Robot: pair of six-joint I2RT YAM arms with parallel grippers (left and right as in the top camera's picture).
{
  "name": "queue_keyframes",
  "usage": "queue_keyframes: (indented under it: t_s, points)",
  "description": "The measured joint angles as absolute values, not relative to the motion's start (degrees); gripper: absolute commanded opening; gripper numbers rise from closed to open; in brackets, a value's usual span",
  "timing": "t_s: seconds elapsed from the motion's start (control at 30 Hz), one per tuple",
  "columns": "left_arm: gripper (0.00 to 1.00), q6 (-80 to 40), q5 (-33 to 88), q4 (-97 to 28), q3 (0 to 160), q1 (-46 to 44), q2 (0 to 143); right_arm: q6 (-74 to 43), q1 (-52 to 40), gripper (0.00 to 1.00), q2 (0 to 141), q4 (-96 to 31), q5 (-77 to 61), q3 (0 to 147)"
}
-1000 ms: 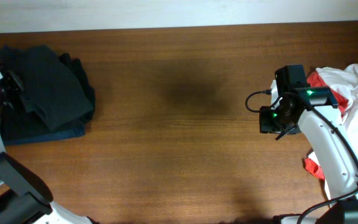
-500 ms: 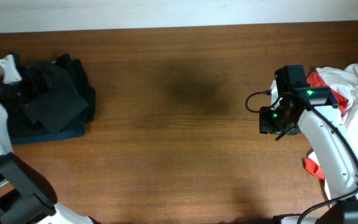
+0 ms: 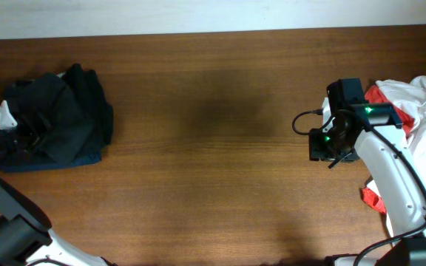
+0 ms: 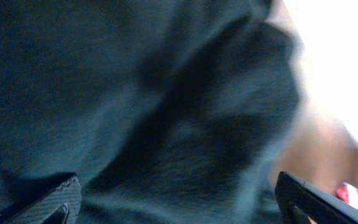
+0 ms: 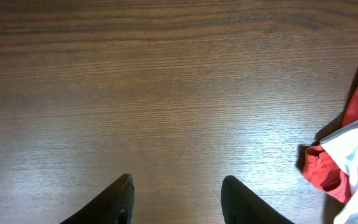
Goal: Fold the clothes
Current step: 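Press and straighten the shirt on top of the pile with left gripper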
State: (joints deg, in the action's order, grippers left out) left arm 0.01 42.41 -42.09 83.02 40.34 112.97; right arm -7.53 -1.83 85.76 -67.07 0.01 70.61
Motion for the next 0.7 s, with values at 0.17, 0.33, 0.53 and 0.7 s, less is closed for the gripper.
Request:
queue_keyframes:
  t_s: [0.17, 0.33, 0.53, 0.7]
  points:
    - [0.99, 2.74, 48.62, -40.97, 85.19, 36.23, 112.14, -7.53, -1.83, 0.49, 85.76, -67.09, 0.01, 70.61]
    - [0.99, 3.53, 49.5, -40.03, 87.68, 33.23, 105.73, -7.51, -1.83, 0.49, 85.76, -67.07, 0.01, 70.61]
    - [0.99, 3.66, 40.4, -43.18, 87.85, 28.51, 105.54, -7.53, -1.83, 0.49, 85.76, -67.07, 0.03, 70.61]
    - [0.99, 3.44, 35.31, -39.7, 83.35, 25.56, 105.84, -7.51, -1.83, 0.5, 85.76, -67.07, 0.03, 70.61]
